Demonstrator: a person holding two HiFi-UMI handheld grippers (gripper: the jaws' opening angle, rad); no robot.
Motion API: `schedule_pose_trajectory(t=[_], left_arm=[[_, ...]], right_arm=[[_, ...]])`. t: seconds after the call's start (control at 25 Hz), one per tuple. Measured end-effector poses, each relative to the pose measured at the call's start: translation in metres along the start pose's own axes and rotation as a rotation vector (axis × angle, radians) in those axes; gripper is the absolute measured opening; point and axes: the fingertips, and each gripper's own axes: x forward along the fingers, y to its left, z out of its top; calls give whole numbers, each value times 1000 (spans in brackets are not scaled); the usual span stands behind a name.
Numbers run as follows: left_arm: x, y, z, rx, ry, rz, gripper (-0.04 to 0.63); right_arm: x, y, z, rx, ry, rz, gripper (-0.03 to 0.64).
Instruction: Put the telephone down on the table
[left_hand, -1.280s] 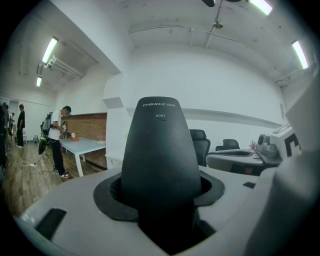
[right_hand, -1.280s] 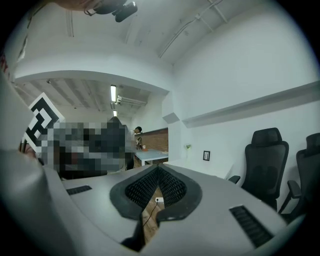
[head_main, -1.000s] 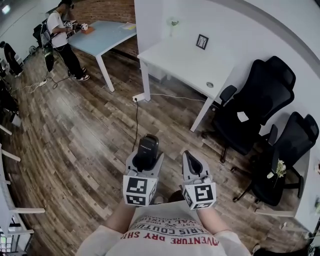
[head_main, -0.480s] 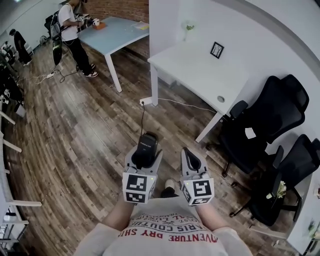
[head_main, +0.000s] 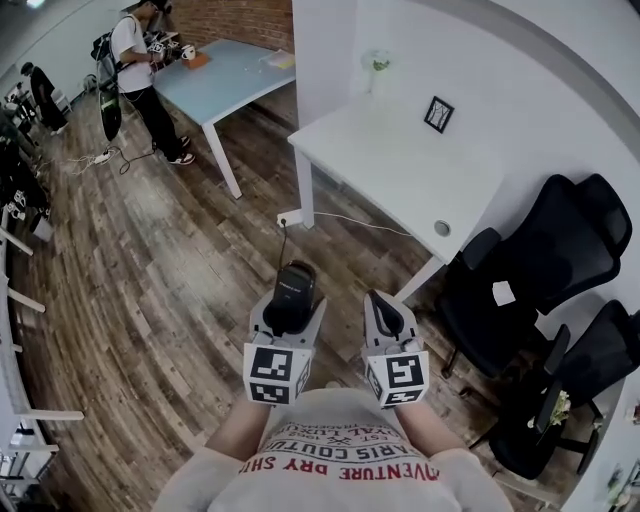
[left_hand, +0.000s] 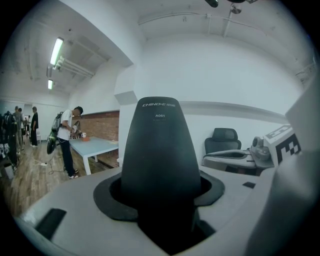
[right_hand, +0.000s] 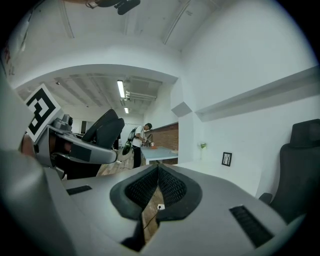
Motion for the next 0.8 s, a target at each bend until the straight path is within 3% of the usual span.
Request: schedule_pose_trajectory(t=[0.36, 0.8], left_arm=[[72, 17, 2, -49, 33, -47, 282], [172, 87, 28, -40, 56, -208, 282]], right_arm=[[54, -37, -11, 22, 26, -25, 25], [156, -69, -10, 48, 42, -200, 25]])
